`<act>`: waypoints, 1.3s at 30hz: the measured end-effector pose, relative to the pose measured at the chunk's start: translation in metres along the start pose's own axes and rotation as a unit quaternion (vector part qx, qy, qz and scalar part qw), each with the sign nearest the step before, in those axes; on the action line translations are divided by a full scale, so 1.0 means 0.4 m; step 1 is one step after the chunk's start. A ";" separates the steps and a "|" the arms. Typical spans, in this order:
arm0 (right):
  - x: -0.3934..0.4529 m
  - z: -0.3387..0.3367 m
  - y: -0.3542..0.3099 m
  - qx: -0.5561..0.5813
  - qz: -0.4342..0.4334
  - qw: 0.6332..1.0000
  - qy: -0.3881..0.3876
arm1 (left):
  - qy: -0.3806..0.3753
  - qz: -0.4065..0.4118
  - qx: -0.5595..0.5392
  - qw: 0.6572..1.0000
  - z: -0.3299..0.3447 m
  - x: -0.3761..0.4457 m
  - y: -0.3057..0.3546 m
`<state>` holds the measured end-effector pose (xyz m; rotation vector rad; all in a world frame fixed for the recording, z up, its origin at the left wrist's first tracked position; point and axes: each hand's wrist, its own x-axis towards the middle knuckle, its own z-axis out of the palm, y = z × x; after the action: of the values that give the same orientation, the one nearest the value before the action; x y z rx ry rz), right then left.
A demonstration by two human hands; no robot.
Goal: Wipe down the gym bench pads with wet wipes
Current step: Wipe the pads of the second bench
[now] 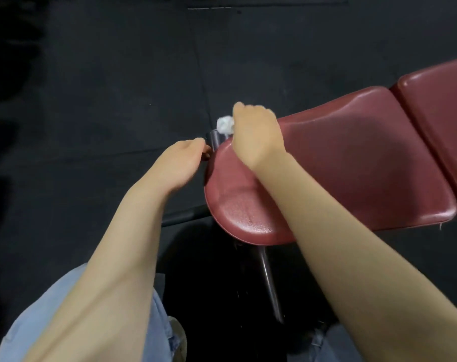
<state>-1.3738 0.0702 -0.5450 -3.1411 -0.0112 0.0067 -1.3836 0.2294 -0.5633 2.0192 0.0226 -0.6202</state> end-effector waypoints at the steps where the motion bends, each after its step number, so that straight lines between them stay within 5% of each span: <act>1: 0.039 0.004 -0.002 0.006 0.021 1.000 -0.020 | 0.004 -0.003 0.002 1.000 0.000 -0.001 0.001; 4: 0.021 0.000 -0.014 0.015 0.007 0.999 -0.029 | -0.002 -0.009 -0.006 1.000 -0.005 -0.002 -0.002; 8: -0.228 -0.007 -0.015 0.029 -0.080 0.996 -0.022 | -0.005 -0.025 -0.017 1.000 -0.016 0.005 -0.005; 12: -0.440 -0.007 0.004 0.085 -0.071 0.994 -0.016 | -0.021 -0.019 -0.017 0.999 -0.014 0.014 -0.002; 23: 0.016 0.018 -0.084 0.009 -0.028 0.999 -0.021 | 0.047 -0.036 -0.044 0.997 0.001 0.035 0.008; 27: -0.080 0.022 -0.120 0.004 -0.087 0.996 -0.011 | 0.124 -0.033 0.027 0.991 -0.019 0.039 0.002; 39: -0.362 -0.005 -0.049 0.097 -0.214 0.966 -0.107 | 0.044 0.005 0.045 0.998 0.037 0.005 0.038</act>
<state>-1.5188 0.0889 -0.5423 -2.8567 -0.6436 0.3244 -1.3841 0.2090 -0.5574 2.1314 0.0381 -0.5338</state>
